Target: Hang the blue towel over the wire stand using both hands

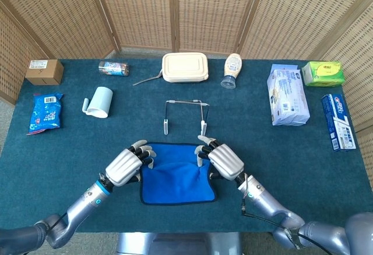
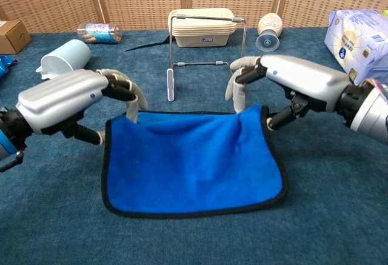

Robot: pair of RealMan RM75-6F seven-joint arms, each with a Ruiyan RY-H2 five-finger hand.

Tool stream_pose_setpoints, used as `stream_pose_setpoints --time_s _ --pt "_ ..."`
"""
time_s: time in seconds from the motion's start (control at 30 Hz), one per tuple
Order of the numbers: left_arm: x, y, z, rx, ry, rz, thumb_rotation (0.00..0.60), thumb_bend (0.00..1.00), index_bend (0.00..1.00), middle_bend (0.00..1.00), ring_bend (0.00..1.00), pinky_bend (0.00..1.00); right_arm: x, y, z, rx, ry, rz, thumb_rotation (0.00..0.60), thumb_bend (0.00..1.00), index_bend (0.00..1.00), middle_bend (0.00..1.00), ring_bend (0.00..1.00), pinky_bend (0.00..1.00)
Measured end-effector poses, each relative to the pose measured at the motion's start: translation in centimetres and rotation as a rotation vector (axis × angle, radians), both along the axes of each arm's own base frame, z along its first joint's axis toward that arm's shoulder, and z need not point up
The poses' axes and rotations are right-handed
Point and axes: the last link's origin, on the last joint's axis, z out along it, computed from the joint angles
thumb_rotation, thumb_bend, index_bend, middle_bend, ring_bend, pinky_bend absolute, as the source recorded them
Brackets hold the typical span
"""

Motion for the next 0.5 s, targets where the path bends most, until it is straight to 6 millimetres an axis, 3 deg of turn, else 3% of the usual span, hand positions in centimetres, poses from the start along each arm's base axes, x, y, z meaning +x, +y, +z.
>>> stream_pose_setpoints --time_s 0.5 --pt "1.9 2.2 5.5 0.098 -0.109 0.029 0.6 0.6 0.71 0.37 0.27 0.17 3.0 -2.1 5.0 -0.051 -0.128 -0.054 0.6 0.48 0.9 0.36 0.1 0.21"
